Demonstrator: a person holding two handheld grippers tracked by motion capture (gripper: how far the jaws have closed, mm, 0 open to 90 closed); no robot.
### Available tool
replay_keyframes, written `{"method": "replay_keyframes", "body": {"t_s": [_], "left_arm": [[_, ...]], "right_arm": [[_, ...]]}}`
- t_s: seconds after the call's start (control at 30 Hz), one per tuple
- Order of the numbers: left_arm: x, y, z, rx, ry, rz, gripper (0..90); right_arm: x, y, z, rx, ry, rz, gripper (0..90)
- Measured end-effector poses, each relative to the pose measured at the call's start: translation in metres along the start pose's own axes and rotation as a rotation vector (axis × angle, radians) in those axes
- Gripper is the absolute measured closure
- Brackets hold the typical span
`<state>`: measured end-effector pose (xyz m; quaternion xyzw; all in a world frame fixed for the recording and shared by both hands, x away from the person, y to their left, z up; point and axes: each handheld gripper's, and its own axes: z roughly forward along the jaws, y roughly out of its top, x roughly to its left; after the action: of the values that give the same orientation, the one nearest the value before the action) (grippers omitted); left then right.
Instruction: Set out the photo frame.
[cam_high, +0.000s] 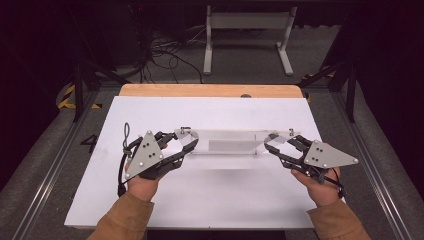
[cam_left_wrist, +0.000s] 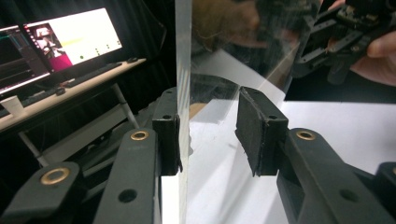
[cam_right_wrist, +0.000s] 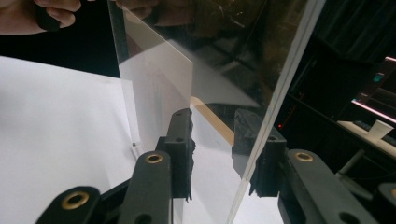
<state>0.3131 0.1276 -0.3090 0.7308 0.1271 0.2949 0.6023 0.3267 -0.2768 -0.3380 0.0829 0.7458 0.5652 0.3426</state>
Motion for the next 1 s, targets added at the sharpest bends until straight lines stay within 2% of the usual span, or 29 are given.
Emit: {"method": "replay_keyframes", "body": {"t_s": [0.27,0.43,0.63,0.73,0.83,1.0], "left_arm": [[-0.001,0.013,-0.020,-0.015,-0.014,-0.008,62.1],[0.004,0.016,-0.028,-0.004,-0.046,-0.077,61.9],[0.009,0.018,-0.034,0.019,-0.068,-0.158,61.9],[0.013,0.015,-0.032,0.031,-0.073,-0.197,61.9],[0.015,0.011,-0.028,0.048,-0.072,-0.211,62.0],[0.023,0.004,-0.026,0.030,-0.077,-0.258,61.0]], "right_arm": [[0.012,0.026,-0.006,0.022,0.019,0.033,66.8],[0.019,0.037,-0.008,0.040,0.056,0.073,68.1],[0.021,0.045,-0.006,0.066,0.095,0.148,68.6],[0.020,0.045,-0.004,0.071,0.114,0.181,68.5],[0.016,0.040,0.001,0.087,0.126,0.216,68.1],[0.013,0.037,0.007,0.082,0.128,0.219,68.1]]}}
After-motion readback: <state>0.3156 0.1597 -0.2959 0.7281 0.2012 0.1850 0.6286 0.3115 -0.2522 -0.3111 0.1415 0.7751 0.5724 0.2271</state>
